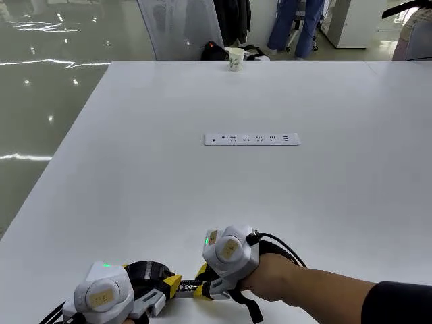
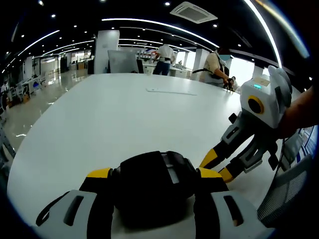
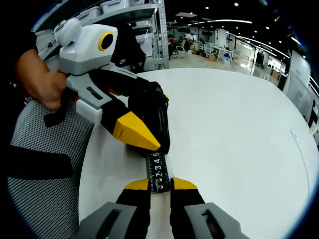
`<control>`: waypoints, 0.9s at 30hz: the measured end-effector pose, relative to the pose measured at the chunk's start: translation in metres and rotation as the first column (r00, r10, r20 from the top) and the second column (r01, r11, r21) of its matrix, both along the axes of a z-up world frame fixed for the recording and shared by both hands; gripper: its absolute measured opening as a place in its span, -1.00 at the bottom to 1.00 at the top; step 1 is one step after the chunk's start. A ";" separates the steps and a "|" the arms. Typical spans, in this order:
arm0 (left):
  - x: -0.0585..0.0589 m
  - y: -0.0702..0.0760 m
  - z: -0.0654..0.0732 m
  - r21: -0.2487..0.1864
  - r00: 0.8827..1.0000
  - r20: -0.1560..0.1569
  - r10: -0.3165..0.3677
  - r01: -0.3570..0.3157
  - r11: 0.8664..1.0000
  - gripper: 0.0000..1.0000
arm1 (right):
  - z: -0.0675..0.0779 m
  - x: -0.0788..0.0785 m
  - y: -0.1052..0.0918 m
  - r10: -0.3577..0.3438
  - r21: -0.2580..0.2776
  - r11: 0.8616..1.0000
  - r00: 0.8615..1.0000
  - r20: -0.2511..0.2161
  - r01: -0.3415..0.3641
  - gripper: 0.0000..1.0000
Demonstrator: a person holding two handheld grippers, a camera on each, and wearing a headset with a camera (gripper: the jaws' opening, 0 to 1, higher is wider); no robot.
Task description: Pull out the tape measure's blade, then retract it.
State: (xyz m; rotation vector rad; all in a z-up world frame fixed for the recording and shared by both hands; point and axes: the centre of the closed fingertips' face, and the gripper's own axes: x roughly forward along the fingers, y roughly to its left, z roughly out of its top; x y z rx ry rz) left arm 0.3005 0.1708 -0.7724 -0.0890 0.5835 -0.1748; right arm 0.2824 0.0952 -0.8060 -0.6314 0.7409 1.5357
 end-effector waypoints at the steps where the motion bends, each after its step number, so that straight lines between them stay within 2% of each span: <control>1: 0.000 0.000 0.000 0.001 1.000 0.000 0.000 0.000 1.000 0.20 | -0.001 0.000 0.000 0.002 0.000 1.000 1.000 0.001 -0.002 -0.77; 9: 0.001 0.000 -0.001 0.000 1.000 0.001 -0.001 0.001 1.000 0.20 | -0.001 0.000 0.002 0.003 0.003 1.000 1.000 0.006 -0.003 -0.77; 13: 0.000 0.000 0.000 0.000 1.000 0.001 -0.001 0.001 1.000 0.20 | -0.001 0.000 0.004 -0.019 0.010 1.000 1.000 -0.012 0.019 -0.77; 27: 0.000 0.000 0.000 -0.005 1.000 0.001 0.002 -0.002 1.000 0.21 | -0.001 -0.002 0.010 -0.006 0.022 1.000 1.000 0.006 0.006 -0.76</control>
